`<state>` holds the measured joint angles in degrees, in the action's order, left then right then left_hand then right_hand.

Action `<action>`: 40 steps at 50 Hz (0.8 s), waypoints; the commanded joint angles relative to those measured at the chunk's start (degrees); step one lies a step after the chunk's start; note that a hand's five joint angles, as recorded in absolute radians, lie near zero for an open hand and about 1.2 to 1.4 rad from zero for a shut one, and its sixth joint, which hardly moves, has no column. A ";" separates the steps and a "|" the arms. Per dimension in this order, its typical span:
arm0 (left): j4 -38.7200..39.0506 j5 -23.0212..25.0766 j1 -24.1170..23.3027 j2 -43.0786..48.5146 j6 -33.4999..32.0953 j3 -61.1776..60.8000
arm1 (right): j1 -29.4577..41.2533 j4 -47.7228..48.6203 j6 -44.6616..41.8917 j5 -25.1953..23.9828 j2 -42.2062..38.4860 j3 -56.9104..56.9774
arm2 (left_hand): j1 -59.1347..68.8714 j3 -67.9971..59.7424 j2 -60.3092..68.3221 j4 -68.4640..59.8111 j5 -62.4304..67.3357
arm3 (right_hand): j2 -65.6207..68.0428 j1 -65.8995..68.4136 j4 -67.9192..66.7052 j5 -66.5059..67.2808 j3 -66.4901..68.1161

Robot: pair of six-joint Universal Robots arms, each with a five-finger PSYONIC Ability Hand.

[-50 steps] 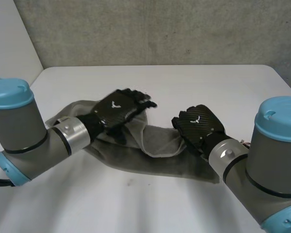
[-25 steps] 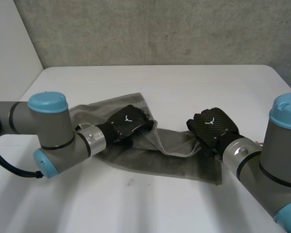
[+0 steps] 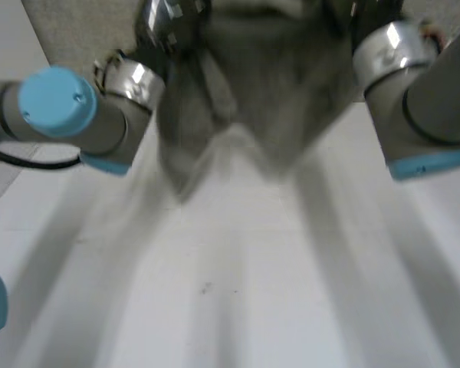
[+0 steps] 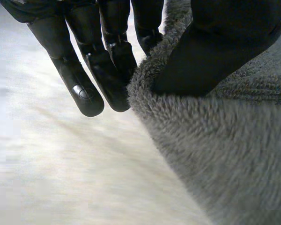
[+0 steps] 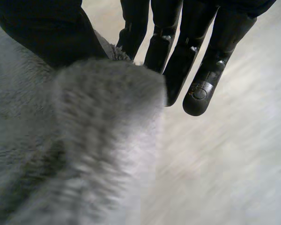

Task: Fold the towel.

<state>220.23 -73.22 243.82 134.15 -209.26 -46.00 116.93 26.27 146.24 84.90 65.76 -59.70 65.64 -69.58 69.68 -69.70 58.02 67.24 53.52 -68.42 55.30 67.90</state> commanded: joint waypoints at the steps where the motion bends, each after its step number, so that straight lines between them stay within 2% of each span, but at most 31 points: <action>1: -2.34 -7.11 -2.55 -8.97 2.63 -9.32 | 1.45 8.28 1.07 -0.26 2.35 -3.39 | 14.36 -10.42 10.32 -10.30 11.98 | 12.76 26.48 -11.58 14.70 12.10; 2: -2.35 -7.11 -2.56 -8.99 2.63 -9.37 | 1.89 7.05 0.98 -0.44 2.44 -5.23 | 14.36 -10.42 10.32 -10.30 11.98 | 12.76 26.48 -11.58 14.70 12.10; 4: -3.13 -7.81 -3.70 -12.93 2.72 -20.12 | 2.42 5.21 0.89 -0.53 2.44 -7.25 | 14.36 -10.42 10.32 -10.30 11.98 | 12.76 26.48 -11.58 14.70 12.10; 5: -3.14 -7.81 -3.70 -12.95 2.72 -20.18 | 2.42 5.19 0.89 -0.53 2.44 -7.27 | 14.36 -10.42 10.32 -10.30 11.98 | 12.76 26.48 -11.58 14.70 12.10; 7: -3.49 -8.95 -4.92 -15.40 3.07 -30.85 | 2.69 0.56 0.63 -0.88 2.36 -11.65 | 14.36 -10.42 10.32 -10.30 11.98 | 12.76 26.48 -11.58 14.70 12.10; 8: -3.49 -8.96 -4.93 -15.41 3.07 -30.90 | 2.69 0.54 0.63 -0.88 2.36 -11.67 | 14.36 -10.42 10.32 -10.30 11.98 | 12.76 26.48 -11.58 14.70 12.10; 10: -3.67 -10.79 -7.29 -15.67 3.07 -39.47 | 2.16 -4.62 0.54 -1.14 1.83 -16.48 | 14.36 -10.42 10.32 -10.30 11.98 | 12.76 26.48 -11.58 14.70 12.10; 14: -3.84 -12.12 -10.71 -15.59 3.33 -46.34 | 1.98 -9.11 0.28 -1.14 1.30 -21.49 | 14.36 -10.42 10.32 -10.30 11.98 | 12.76 26.48 -11.58 14.70 12.10; 18: -5.77 -13.26 -15.73 -15.85 4.65 -53.38 | 1.63 -12.64 0.01 -0.62 1.04 -27.65 | 0.29 3.65 -3.75 3.77 -2.09 | 12.76 26.48 -11.58 14.70 12.10; 21: -7.36 -13.97 -16.88 -16.11 5.27 -54.63 | -0.73 -13.17 -0.16 -0.35 1.39 -30.20 | -1.93 5.88 -5.98 5.99 -4.32 | 12.76 26.48 -11.58 14.70 12.10; 23: -11.99 -15.80 -18.02 -16.99 6.67 -55.33 | -2.31 -13.17 -0.25 -0.35 1.82 -31.43 | -9.79 13.74 -13.84 13.85 -12.18 | 12.76 26.48 -11.58 14.70 12.10; 24: -12.02 -15.81 -18.03 -16.99 6.68 -55.34 | -3.63 -13.26 -0.42 -0.44 2.18 -32.58 | -9.84 13.78 -13.88 13.90 -12.22 | 12.76 26.48 -11.58 14.70 12.10; 26: -17.87 -17.47 -17.68 -19.00 9.04 -54.90 | -4.60 -13.26 -0.69 -0.44 2.61 -33.72 | -19.71 23.66 -23.76 23.77 -22.10 | 12.76 26.48 -11.58 14.70 12.10; 27: -17.90 -17.48 -17.67 -19.01 9.05 -54.90 | -4.61 -13.26 -0.69 -0.44 2.62 -33.73 | -19.76 23.71 -23.81 23.82 -22.15 | 12.76 26.48 -11.58 14.70 12.10; 29: -22.45 -18.71 -16.28 -20.85 11.32 -54.02 | -5.57 -13.18 -0.87 -0.79 4.02 -36.44 | -30.46 34.41 -34.51 34.52 -32.85 | 12.76 26.48 -11.58 14.70 12.10; 30: -22.47 -18.71 -16.27 -20.86 11.33 -54.02 | -5.58 -13.17 -0.87 -0.79 4.03 -36.45 | -30.53 34.47 -34.57 34.59 -32.91 | 12.76 26.48 -11.58 14.70 12.10; 32: -24.49 -18.45 -12.60 -22.52 12.12 -53.32 | -6.19 -12.91 -1.13 -1.40 5.77 -39.34 | -43.76 47.71 -47.81 47.82 -46.15 | 12.76 26.48 -11.58 14.70 12.10; 33: -24.50 -18.45 -12.58 -22.53 12.13 -53.31 | -6.19 -12.91 -1.13 -1.41 5.78 -39.35 | -43.81 47.76 -47.86 47.87 -46.20 | 12.76 26.48 -11.58 14.70 12.10; 36: -24.50 -17.49 -6.97 -24.81 12.04 -50.60 | -7.59 -11.69 -1.13 -2.11 7.01 -43.04 | -46.17 50.12 -50.22 50.23 -48.56 | 12.76 26.48 -11.58 14.70 12.10; 40: -24.58 -15.46 -5.37 -24.90 12.04 -47.34 | -7.51 -10.45 -1.22 -3.69 7.01 -44.45 | -45.67 49.61 -49.71 49.73 -48.05 | 12.76 26.48 -11.58 14.70 12.10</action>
<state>195.35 -91.18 234.58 110.13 -197.04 -97.54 109.70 14.21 145.09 83.04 72.35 -101.56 18.75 -18.55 18.49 -18.47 8.37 67.25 54.38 -68.43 56.61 68.06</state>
